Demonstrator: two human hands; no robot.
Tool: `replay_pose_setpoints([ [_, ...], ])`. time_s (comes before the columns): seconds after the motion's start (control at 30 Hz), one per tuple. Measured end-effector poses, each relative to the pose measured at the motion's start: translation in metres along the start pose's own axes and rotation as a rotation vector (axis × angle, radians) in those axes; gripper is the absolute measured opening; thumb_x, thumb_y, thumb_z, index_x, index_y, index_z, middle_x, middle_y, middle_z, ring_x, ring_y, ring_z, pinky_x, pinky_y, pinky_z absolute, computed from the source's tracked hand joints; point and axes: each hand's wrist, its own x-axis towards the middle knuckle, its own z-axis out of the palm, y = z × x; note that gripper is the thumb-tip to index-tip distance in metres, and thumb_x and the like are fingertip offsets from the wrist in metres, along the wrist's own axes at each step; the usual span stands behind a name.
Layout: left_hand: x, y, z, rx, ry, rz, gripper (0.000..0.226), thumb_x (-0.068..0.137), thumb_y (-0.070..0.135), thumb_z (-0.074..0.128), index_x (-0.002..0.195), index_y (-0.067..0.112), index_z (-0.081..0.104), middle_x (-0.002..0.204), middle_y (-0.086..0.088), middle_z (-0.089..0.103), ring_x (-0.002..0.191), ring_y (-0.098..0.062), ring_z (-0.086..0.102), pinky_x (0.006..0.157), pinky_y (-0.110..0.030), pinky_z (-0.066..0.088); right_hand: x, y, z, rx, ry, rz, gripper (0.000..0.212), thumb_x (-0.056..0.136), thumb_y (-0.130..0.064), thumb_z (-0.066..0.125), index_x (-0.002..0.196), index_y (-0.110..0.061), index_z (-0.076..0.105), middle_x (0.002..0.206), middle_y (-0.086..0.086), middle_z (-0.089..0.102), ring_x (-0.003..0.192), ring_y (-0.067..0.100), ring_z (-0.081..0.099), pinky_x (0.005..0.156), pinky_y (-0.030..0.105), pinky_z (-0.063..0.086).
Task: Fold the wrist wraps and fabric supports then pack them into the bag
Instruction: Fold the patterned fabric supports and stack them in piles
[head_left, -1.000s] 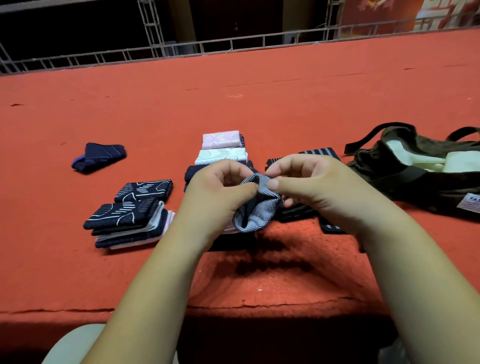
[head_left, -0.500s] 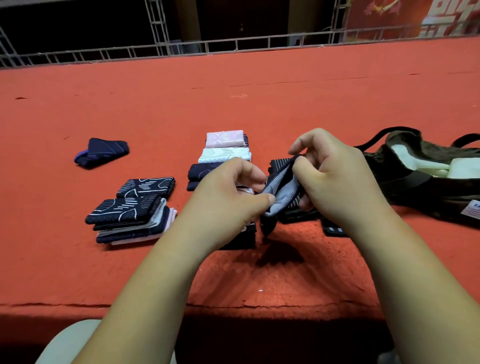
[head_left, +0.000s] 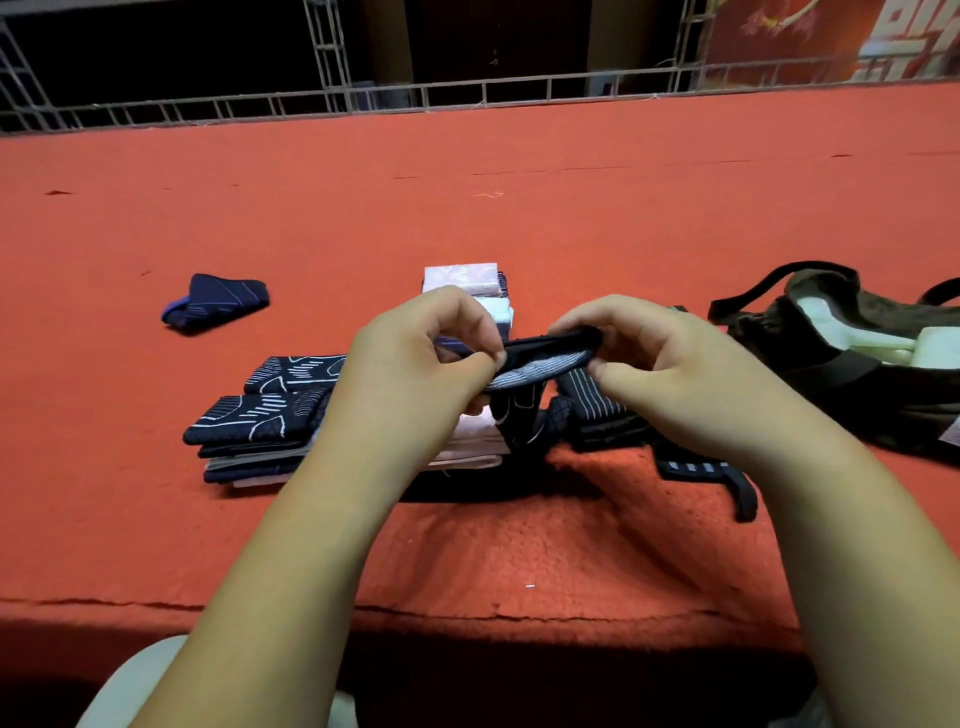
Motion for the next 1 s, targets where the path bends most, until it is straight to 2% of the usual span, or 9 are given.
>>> replay_pose_setpoints([
  [0.13,-0.001,0.004,-0.004,-0.054,-0.046,-0.015,0.017,0.091,0.005,0.077,0.085,0.021,0.079,0.061,0.013,0.069,0.054,-0.008,0.064,0.053,-0.009,0.040,0.003,0.010,0.003,0.038,0.095,-0.061,0.032,0.097,-0.009,0.071,0.105,-0.040,0.078,0.103,-0.004,0.061,0.083,0.002,0.058,0.079,0.015,0.041],
  [0.23,-0.002,0.007,-0.009,-0.058,-0.086,-0.003,0.014,0.093,0.011,0.077,0.089,0.024,0.081,0.061,0.006,0.070,0.055,-0.006,0.062,0.055,-0.010,0.041,0.006,0.007,0.005,0.071,0.177,-0.105,0.022,0.097,-0.008,0.073,0.101,-0.030,0.077,0.110,-0.007,0.069,0.106,0.008,0.066,0.094,0.025,0.046],
  [0.37,-0.003,0.008,-0.021,-0.090,-0.131,0.083,0.011,0.096,0.032,0.077,0.090,0.023,0.078,0.075,0.003,0.073,0.066,-0.014,0.068,0.066,-0.025,0.049,0.006,-0.007,0.010,0.273,0.273,-0.111,0.014,0.098,-0.006,0.070,0.099,-0.018,0.076,0.099,0.003,0.078,0.094,0.014,0.073,0.093,0.043,0.057],
  [0.5,-0.001,0.004,-0.030,-0.139,-0.174,0.128,0.023,0.082,0.024,0.091,0.097,0.025,0.074,0.086,-0.007,0.073,0.071,-0.014,0.067,0.070,-0.034,0.055,0.007,-0.021,0.014,0.385,0.384,-0.147,0.016,0.096,0.001,0.068,0.097,-0.013,0.075,0.090,0.003,0.078,0.084,0.010,0.069,0.081,0.037,0.060],
  [0.57,0.002,0.000,-0.030,-0.196,-0.091,0.143,0.022,0.085,0.012,0.087,0.096,0.027,0.076,0.082,-0.011,0.074,0.074,-0.015,0.071,0.075,-0.035,0.059,0.007,-0.024,0.016,0.435,0.400,-0.137,0.014,0.097,-0.001,0.071,0.096,-0.014,0.076,0.088,-0.002,0.078,0.083,0.010,0.070,0.080,0.036,0.060],
  [0.7,0.008,-0.008,-0.028,-0.254,0.048,0.147,0.012,0.093,0.014,0.080,0.092,0.025,0.081,0.081,-0.008,0.075,0.074,-0.013,0.065,0.071,-0.030,0.054,0.006,-0.022,0.017,0.471,0.323,-0.091,0.006,0.099,-0.013,0.075,0.102,-0.015,0.078,0.099,0.005,0.081,0.092,0.030,0.077,0.084,0.045,0.062],
  [0.83,0.011,-0.016,-0.028,-0.372,-0.010,0.104,0.014,0.102,0.019,0.070,0.092,0.023,0.079,0.082,0.004,0.072,0.074,-0.011,0.061,0.071,-0.025,0.050,0.008,-0.015,0.016,0.528,0.229,-0.011,0.010,0.100,-0.022,0.073,0.104,-0.015,0.080,0.096,0.013,0.079,0.083,0.025,0.066,0.074,0.044,0.051],
  [0.9,0.012,-0.016,-0.026,-0.452,-0.034,0.076,0.015,0.102,0.012,0.068,0.099,0.020,0.080,0.084,0.003,0.073,0.074,-0.010,0.063,0.073,-0.023,0.052,0.009,-0.011,0.018,0.571,0.227,0.042,0.012,0.101,-0.025,0.071,0.101,-0.016,0.080,0.091,0.010,0.078,0.080,0.024,0.065,0.069,0.042,0.054],
  [1.0,0.015,-0.018,-0.021,-0.611,-0.035,-0.013,0.024,0.100,0.004,0.069,0.119,0.016,0.075,0.098,-0.004,0.076,0.091,-0.018,0.070,0.085,-0.034,0.060,0.011,-0.011,0.024,0.631,0.274,0.089,0.011,0.102,-0.024,0.071,0.099,-0.016,0.078,0.089,0.007,0.077,0.071,0.018,0.066,0.055,0.030,0.058],
])
